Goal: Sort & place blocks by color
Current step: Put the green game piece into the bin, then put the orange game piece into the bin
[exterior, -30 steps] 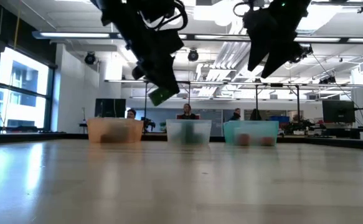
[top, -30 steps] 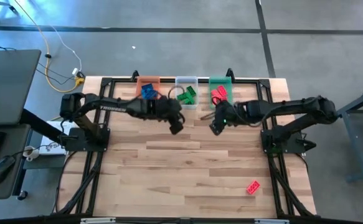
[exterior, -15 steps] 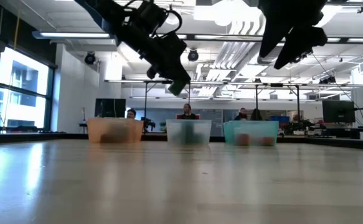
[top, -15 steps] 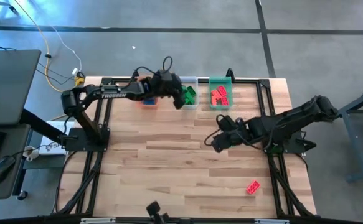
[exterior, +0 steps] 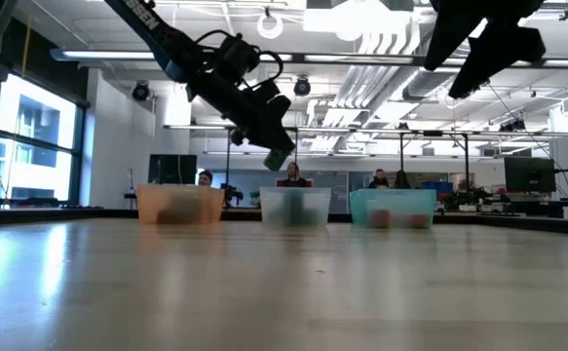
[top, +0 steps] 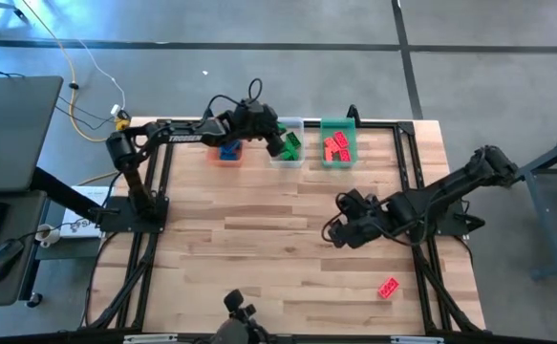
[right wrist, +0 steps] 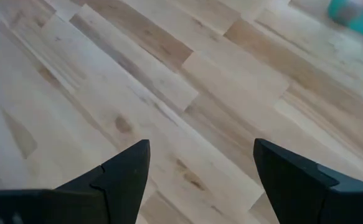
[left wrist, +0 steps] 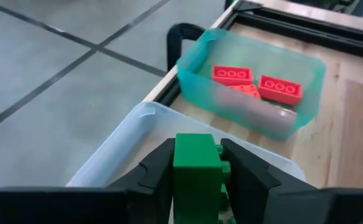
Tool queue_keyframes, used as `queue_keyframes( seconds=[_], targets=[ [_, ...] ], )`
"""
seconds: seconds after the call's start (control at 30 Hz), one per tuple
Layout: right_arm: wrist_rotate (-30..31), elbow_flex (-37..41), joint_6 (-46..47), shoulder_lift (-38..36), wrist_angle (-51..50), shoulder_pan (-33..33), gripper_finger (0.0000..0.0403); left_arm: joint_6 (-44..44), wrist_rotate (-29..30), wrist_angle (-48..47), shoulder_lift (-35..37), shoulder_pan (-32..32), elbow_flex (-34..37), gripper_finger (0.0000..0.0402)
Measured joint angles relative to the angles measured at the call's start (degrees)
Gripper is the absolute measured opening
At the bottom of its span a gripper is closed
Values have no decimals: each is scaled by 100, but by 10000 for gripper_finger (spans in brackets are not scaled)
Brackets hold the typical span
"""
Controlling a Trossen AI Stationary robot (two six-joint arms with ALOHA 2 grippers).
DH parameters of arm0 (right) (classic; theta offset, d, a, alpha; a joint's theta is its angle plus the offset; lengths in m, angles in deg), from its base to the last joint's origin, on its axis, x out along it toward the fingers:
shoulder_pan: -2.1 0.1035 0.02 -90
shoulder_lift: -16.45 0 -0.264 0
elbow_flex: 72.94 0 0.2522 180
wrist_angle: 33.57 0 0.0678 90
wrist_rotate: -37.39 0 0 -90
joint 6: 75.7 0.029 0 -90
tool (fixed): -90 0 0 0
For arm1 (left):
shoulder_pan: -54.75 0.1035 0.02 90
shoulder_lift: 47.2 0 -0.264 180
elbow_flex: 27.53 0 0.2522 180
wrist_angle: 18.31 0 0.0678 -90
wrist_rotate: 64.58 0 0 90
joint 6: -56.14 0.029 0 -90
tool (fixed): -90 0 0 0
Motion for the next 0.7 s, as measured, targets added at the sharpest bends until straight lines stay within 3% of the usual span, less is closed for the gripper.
queue_keyframes(
  seconds=[0.2,0.4,0.7],
  targets=[
    [7,0,181,0,0,210,275,2,-509,198,-231,10,-125,138],
    [-28,0,326,0,-5,288,275,0,-601,-5,-286,6,-393,173],
    [-674,0,511,0,-25,748,275,-88,-545,-1310,294,-43,-680,191]
  ],
)
